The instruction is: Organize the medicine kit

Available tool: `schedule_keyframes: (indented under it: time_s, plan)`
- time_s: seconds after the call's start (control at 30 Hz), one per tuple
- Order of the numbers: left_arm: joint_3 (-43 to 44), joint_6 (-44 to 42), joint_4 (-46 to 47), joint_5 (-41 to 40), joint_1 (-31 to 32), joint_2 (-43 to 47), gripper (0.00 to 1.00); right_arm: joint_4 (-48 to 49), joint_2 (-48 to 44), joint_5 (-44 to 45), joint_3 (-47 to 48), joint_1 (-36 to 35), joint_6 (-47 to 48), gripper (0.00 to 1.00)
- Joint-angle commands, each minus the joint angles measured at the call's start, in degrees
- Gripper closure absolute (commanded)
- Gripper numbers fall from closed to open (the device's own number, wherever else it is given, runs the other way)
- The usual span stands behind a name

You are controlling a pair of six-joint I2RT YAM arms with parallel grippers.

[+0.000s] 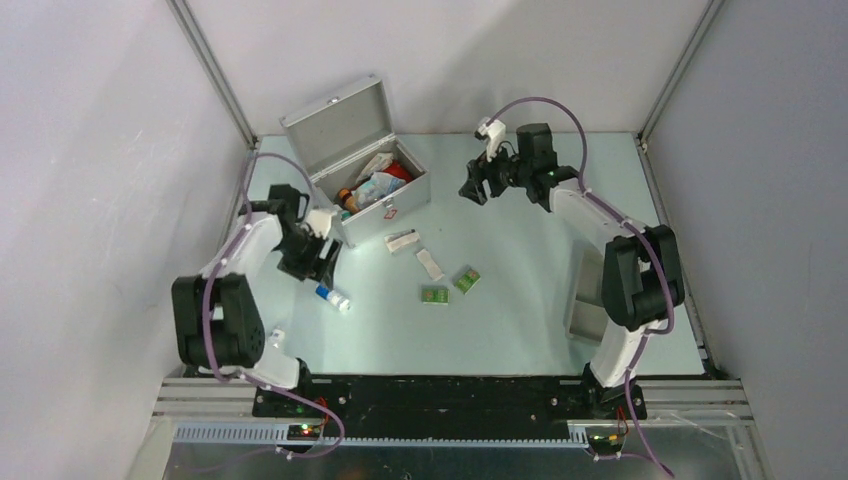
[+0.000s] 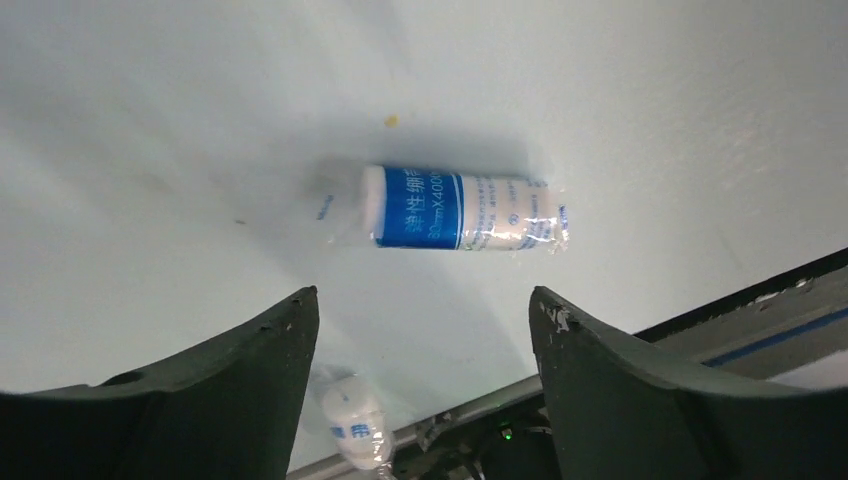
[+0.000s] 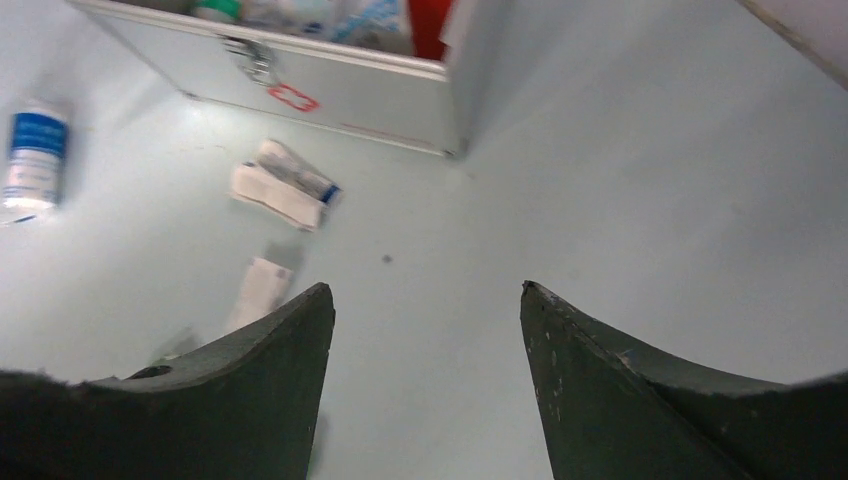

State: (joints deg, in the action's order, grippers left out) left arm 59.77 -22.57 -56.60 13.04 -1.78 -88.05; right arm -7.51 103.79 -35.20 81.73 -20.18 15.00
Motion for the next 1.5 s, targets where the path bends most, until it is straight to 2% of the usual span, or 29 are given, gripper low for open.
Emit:
schedule_keyframes:
  time_s: [0.0, 0.1, 0.17, 0.3, 0.4, 0.5, 0.57, 0.67, 0.77, 0.83, 1.03, 1.17, 1.23, 1.27, 1.33, 1.47]
  plan:
    - [9.24, -3.68, -0.5, 4.41, 0.34, 7.48, 0.17, -1.58, -5.33, 10.82, -1.17, 2.46, -0.63, 0.29]
    - [16.3, -2.01, 0.08, 5.64, 1.15, 5.24, 0.14, -7.24, -7.06, 22.52, -2.07, 4.8, -2.33, 0.3]
    - [21.42, 0.8, 0.93, 6.55, 1.25, 2.86, 0.1, -10.84, -8.89, 27.25, -4.45, 6.62, -3.97, 0.32]
    - [30.29, 2.07, 1.78, 8.66, 5.79, -0.63, 0.1, -15.43, -14.87, 34.0, -12.12, 9.81, -5.38, 0.33]
    - [35.11, -0.29, 3.75, 6.17, 9.74, -0.8, 0.1, -19.94, -19.98, 36.79, -17.08, 12.66, -5.79, 0.34]
    - [36.63, -1.19, 8.55, -0.53, 14.86, 0.27, 0.08, -23.54, -22.87, 40.41, -21.06, 15.97, -7.01, 0.38]
    - [38.44, 2.04, 10.66, -4.87, 17.01, -0.19, 0.02, -25.4, -24.07, 42.14, -22.74, 18.75, -7.31, 0.41]
    - [42.97, 10.3, 10.69, -4.36, 17.48, -4.01, 0.01, -26.43, -24.88, 44.65, -25.48, 23.23, -6.05, 0.45]
    - [45.87, 22.32, 10.28, -1.27, 17.31, -6.54, 0.0, -27.08, -24.83, 45.89, -27.41, 25.73, -4.99, 0.52]
    - [45.71, 24.82, 10.29, 2.13, 17.63, -7.4, 0.0, -27.68, -24.41, 46.06, -28.72, 26.74, -4.68, 0.53]
    - [45.23, 24.55, 10.24, 2.11, 18.59, -7.89, 0.02, -27.31, -22.85, 43.95, -32.46, 28.3, -3.75, 0.57]
    - [44.76, 24.5, 10.28, -0.22, 18.7, -7.79, 0.03, -25.19, -20.7, 40.8, -34.77, 28.59, -3.07, 0.7]
    - [44.62, 24.48, 10.35, -0.48, 18.66, -7.76, 0.03, -23.8, -19.67, 38.87, -34.65, 28.46, -3.15, 0.81]
    - [44.63, 24.41, 10.34, -0.52, 18.68, -7.75, 0.04, -23.35, -19.41, 38.31, -34.42, 27.84, -2.99, 0.9]
    - [44.56, 24.23, 10.31, -0.49, 18.66, -7.76, 0.05, -21.7, -18.56, 36.61, -33.32, 25.51, -2.14, 1.0]
    - [44.48, 23.52, 10.4, -0.23, 18.68, -7.99, 0.05, -17.96, -17.89, 33.73, -29.64, 15.7, 2.03, 1.0]
